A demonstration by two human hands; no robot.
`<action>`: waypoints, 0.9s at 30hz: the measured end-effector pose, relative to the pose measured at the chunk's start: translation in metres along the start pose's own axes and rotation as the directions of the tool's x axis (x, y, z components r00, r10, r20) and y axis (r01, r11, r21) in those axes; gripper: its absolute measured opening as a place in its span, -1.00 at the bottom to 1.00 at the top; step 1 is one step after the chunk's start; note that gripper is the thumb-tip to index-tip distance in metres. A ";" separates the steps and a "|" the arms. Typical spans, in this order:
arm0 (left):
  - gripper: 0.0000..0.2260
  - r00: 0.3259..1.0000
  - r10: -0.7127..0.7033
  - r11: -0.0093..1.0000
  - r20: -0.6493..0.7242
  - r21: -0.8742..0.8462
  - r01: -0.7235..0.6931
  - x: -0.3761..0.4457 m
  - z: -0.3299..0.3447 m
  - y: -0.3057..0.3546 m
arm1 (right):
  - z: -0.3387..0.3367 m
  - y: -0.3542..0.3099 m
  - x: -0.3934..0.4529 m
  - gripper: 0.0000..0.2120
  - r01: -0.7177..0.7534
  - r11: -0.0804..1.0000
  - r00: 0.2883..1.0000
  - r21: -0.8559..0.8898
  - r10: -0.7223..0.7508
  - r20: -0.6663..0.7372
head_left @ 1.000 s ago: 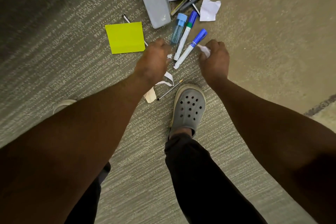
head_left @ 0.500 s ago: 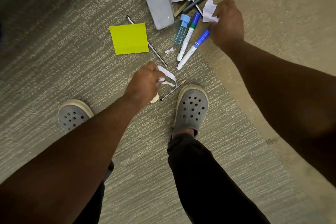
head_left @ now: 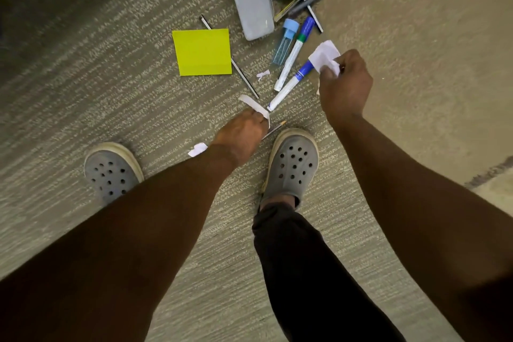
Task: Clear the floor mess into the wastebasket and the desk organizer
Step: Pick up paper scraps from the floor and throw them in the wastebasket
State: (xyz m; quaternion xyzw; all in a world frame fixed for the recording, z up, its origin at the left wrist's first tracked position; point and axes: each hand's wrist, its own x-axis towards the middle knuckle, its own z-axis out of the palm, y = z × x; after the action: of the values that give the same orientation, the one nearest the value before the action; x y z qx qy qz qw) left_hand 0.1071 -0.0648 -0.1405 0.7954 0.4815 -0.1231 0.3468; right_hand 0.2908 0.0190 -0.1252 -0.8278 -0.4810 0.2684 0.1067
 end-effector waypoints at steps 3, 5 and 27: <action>-0.72 0.956 -0.268 0.921 -0.117 -0.322 0.219 -0.004 -0.008 -0.008 | -0.005 -0.002 -0.016 -0.91 -0.034 0.998 0.999 0.057 0.035 -0.018; -0.83 0.870 -0.458 0.784 -0.180 -0.544 0.300 -0.009 -0.020 -0.018 | -0.006 -0.007 -0.028 -0.93 -0.003 0.997 1.000 0.081 0.003 0.010; -0.67 0.900 -0.432 0.818 0.048 -0.399 0.414 -0.107 0.015 -0.056 | 0.057 -0.067 -0.037 -0.68 0.592 0.622 0.788 -0.513 -0.311 0.531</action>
State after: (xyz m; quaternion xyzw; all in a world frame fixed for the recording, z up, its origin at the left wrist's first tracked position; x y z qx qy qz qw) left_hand 0.0070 -0.1310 -0.1193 0.5832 0.6684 -0.0785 0.4550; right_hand 0.1956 0.0172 -0.1313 -0.5869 -0.7507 0.2052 -0.2236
